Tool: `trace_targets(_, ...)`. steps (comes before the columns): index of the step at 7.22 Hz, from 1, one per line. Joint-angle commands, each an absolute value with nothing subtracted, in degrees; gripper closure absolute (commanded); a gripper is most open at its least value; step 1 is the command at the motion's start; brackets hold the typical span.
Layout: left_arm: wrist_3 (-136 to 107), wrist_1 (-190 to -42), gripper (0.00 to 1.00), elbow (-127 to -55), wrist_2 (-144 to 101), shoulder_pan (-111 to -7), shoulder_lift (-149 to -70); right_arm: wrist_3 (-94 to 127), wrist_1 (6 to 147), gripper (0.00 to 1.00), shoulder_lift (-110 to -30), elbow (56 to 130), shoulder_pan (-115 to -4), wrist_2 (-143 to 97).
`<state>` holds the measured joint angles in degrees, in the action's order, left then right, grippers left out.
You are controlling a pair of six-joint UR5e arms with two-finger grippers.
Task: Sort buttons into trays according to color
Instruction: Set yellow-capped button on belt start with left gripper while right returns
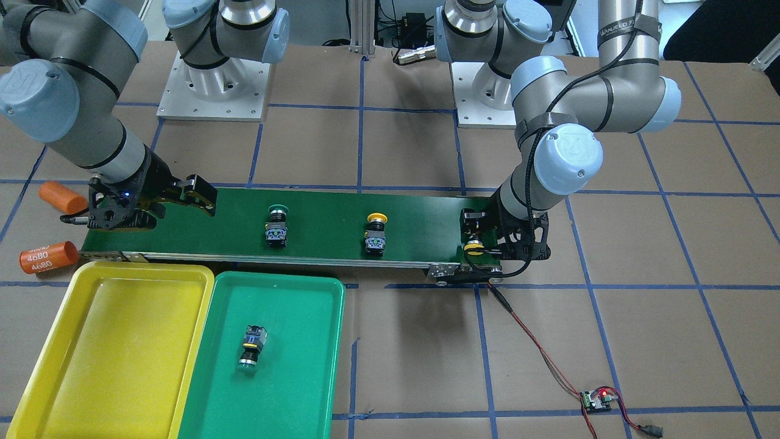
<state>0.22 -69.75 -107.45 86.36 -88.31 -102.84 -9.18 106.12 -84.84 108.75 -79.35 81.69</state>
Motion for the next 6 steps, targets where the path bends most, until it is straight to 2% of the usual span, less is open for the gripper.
trace_targets(1,0.26,-70.48,0.0,-104.96,87.44,-88.16,-100.74,-9.14,108.09,0.0,-81.85,109.07,-77.27,83.91)
trace_targets(4,0.44,-84.24,0.0,-96.26,86.93,-87.19,-96.17,-9.05,107.58,0.0,-81.56,109.25,-76.11,85.08)
trace_targets(6,0.35,-89.43,0.0,-95.72,87.71,-87.45,-89.86,-9.67,108.1,0.0,-81.13,109.86,-76.2,83.67)
